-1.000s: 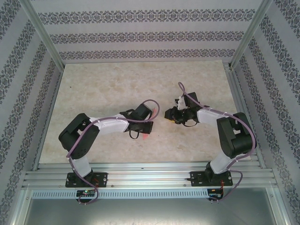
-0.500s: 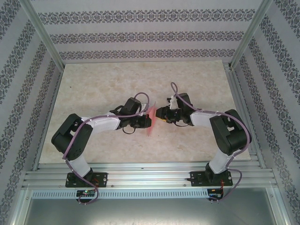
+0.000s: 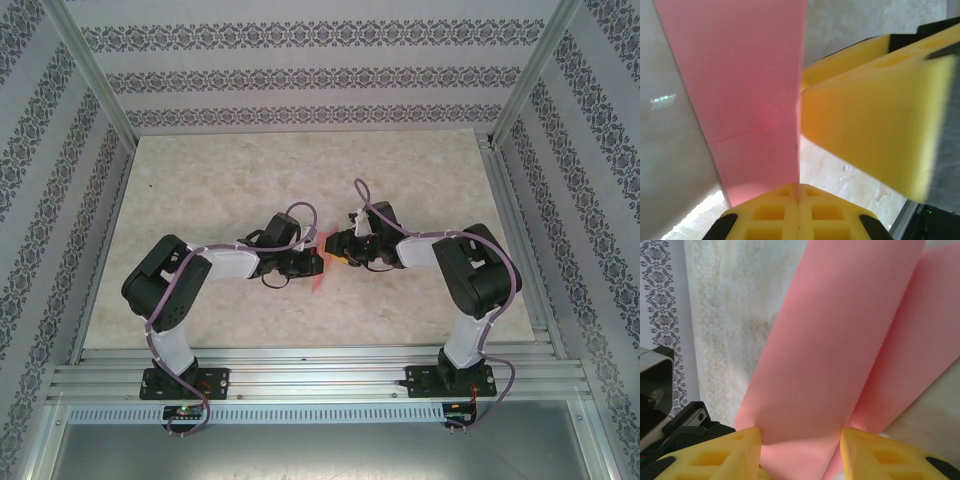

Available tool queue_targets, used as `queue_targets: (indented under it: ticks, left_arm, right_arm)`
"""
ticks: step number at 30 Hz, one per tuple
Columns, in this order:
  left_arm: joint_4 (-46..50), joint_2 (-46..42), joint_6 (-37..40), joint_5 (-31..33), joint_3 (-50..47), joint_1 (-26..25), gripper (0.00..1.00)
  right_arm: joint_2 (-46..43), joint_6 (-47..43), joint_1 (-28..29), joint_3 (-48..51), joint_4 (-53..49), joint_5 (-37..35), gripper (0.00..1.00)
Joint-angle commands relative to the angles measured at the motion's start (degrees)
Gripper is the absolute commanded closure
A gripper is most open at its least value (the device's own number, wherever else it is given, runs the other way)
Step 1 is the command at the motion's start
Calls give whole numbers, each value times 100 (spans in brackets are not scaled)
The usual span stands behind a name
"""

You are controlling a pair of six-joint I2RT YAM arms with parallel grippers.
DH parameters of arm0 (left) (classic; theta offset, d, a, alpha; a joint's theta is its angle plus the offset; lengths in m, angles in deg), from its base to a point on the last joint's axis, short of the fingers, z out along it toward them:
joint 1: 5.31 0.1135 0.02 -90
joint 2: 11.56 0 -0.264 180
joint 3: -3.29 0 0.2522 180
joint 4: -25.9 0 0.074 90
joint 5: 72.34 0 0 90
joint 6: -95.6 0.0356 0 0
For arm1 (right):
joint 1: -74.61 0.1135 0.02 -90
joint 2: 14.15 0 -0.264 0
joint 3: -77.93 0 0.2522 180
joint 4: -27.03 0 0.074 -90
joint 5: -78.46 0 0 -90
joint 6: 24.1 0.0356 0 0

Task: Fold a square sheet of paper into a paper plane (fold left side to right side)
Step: Fold the wing for the fifth time at the center of the table.

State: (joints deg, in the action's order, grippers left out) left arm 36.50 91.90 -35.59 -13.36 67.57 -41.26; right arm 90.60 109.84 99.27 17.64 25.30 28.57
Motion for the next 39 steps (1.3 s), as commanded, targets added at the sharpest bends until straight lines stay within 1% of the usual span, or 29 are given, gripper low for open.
queue_targets:
  ticks: [1, 10, 14, 20, 27, 31, 33, 35, 39]
  left_arm:
    - [-473, 158, -193, -164, -26, 64, 94]
    - [-631, 341, -316, -185, -67, 104, 92]
    - [-574, 308, -300, -185, -53, 114, 90]
    - [-546, 167, -302, -235, -33, 119, 79]
    - [-302, -240, -195, -261, -5, 155, 67]
    - [39, -592, -59, -205, -14, 257, 55]
    - [260, -757, 37, -123, -13, 328, 53]
    - [447, -889, 110, -64, -44, 455, 52]
    - [467, -939, 117, -167, -68, 804, 56]
  right_arm:
    - [163, 9, 38, -102, 11, -80, 54]
    - [430, -53, 38, -153, -78, -151, 51]
    - [484, -109, 36, -247, -409, -271, 49]
    - [545, -228, 47, -435, -936, -471, 48]
    - [626, -332, 59, -617, -1341, -670, 51]
    - [634, -308, 56, -664, -1345, -680, 51]
    - [634, -305, 56, -682, -1360, -681, 52]
    - [625, -307, 56, -698, -1358, -674, 52]
    - [634, -314, 63, -709, -1364, -655, 52]
